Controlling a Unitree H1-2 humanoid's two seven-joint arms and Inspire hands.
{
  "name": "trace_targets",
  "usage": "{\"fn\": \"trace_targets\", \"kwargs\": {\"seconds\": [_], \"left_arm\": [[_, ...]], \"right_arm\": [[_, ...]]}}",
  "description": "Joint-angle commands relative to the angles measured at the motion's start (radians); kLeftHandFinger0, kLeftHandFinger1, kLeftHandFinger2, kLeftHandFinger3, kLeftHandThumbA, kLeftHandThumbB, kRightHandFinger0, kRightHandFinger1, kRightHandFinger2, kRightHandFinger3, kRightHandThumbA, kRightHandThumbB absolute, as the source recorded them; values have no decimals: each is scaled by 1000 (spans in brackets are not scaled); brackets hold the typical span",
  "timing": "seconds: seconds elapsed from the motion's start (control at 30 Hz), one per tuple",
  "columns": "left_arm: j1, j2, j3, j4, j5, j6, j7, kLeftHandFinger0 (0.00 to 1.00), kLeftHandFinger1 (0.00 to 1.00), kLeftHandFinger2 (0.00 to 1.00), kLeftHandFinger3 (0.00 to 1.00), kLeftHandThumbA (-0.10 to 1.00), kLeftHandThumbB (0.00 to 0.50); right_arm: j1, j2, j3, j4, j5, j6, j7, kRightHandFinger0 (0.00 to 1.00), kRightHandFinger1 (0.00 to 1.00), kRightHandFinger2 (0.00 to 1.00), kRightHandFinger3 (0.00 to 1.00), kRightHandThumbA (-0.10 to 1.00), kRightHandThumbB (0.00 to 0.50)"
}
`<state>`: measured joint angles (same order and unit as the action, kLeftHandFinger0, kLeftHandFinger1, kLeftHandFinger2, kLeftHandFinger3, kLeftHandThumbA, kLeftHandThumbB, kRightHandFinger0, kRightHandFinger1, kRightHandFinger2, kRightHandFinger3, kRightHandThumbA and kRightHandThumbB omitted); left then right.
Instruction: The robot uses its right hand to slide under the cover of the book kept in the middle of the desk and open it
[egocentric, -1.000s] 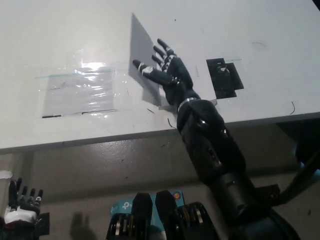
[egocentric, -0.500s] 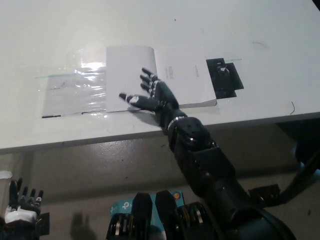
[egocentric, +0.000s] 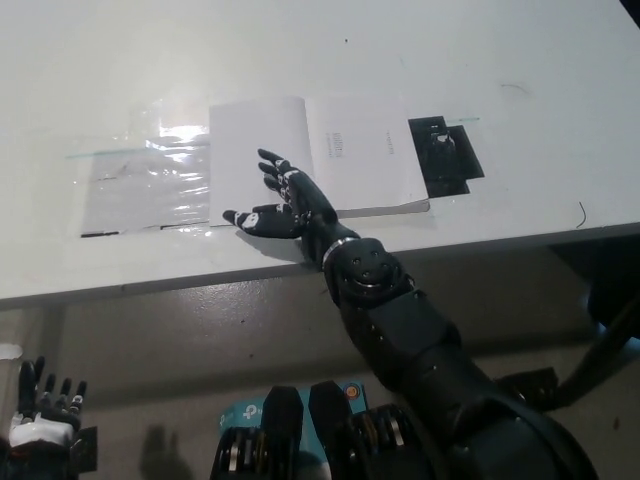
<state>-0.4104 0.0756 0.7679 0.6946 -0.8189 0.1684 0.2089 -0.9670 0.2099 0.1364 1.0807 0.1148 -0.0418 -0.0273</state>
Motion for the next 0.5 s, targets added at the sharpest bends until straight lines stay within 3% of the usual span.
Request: {"fn": "trace_targets", "kwargs": {"seconds": [0.0,0.07,0.23,0.47], "left_arm": [[-8,17,-2,-26,-6,-3,2,1000,1000,1000,1000,846,0],[-8,19,-6,-24,-1,-3,3,1000,1000,1000,1000,850,0],[-12,18,0,-11,-1,-15,6,1000,1000,1000,1000,818,0],[3,15,-2,-24,-6,-10,-7,1000,1000,1000,1000,850,0]], "right_arm": [[-31,6,-27,-25,-8,1,14,743,1000,1000,1000,830,116],[-41,-4,-46,-53,5,8,29,779,1000,1000,1000,898,109],[-35,-4,-121,-133,53,22,48,811,1000,1000,1000,849,121],[23,13,-231,-392,157,168,62,759,1000,1000,1000,785,107]]}}
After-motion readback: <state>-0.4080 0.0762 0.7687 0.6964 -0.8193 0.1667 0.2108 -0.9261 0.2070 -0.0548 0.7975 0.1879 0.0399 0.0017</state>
